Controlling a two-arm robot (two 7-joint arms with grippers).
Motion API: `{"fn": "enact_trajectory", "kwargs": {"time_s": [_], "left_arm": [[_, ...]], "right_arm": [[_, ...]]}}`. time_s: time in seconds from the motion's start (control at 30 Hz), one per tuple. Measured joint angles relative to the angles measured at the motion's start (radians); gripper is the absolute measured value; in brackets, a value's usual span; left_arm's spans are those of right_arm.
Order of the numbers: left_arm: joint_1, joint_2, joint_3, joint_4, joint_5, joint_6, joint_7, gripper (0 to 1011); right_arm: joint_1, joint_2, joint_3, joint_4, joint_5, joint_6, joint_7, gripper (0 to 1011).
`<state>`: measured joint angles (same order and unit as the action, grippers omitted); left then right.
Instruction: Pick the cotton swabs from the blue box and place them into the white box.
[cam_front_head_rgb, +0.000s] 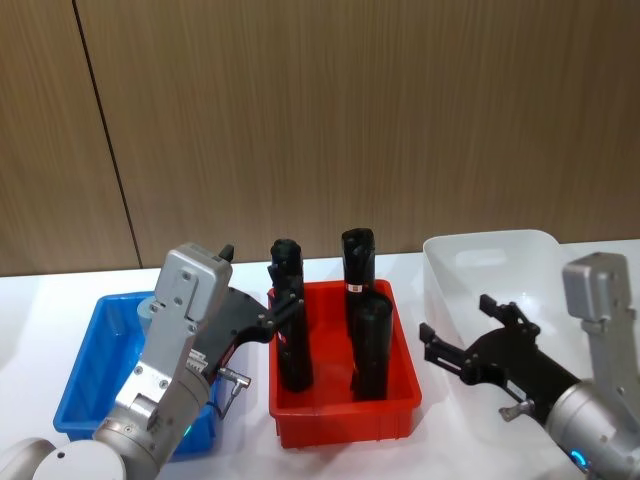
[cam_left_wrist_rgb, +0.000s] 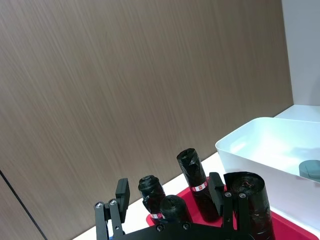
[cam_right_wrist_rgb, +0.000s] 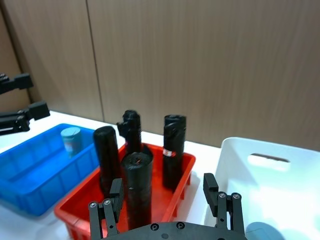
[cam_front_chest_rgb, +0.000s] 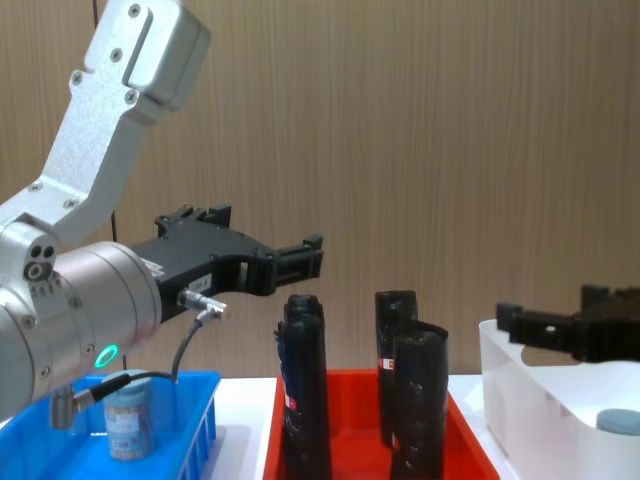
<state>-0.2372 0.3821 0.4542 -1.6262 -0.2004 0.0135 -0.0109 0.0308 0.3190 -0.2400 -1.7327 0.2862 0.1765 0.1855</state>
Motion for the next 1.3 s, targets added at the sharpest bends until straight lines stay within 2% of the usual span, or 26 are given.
{"fn": "enact_trajectory", "kwargs": {"time_s": [0.27, 0.57, 0.93, 1.3], "left_arm": [[0.0, 0.0, 0.0, 0.0, 0.0, 0.001, 0.0, 1003], [0.0, 0.0, 0.0, 0.0, 0.0, 0.001, 0.0, 1003], [0.0, 0.0, 0.0, 0.0, 0.0, 0.0, 0.0, 1003], [0.0, 0.0, 0.0, 0.0, 0.0, 0.0, 0.0, 1003]], "right_arm": [[0.059, -0.023, -0.009, 0.058, -0.002, 0.063, 0.076, 1002], [0.136, -0.061, -0.024, 0.144, -0.023, 0.104, 0.141, 1002], [0.218, -0.109, -0.044, 0.265, -0.05, 0.117, 0.179, 1002], [0.283, -0.145, -0.054, 0.38, -0.071, 0.1, 0.178, 1002]]}}
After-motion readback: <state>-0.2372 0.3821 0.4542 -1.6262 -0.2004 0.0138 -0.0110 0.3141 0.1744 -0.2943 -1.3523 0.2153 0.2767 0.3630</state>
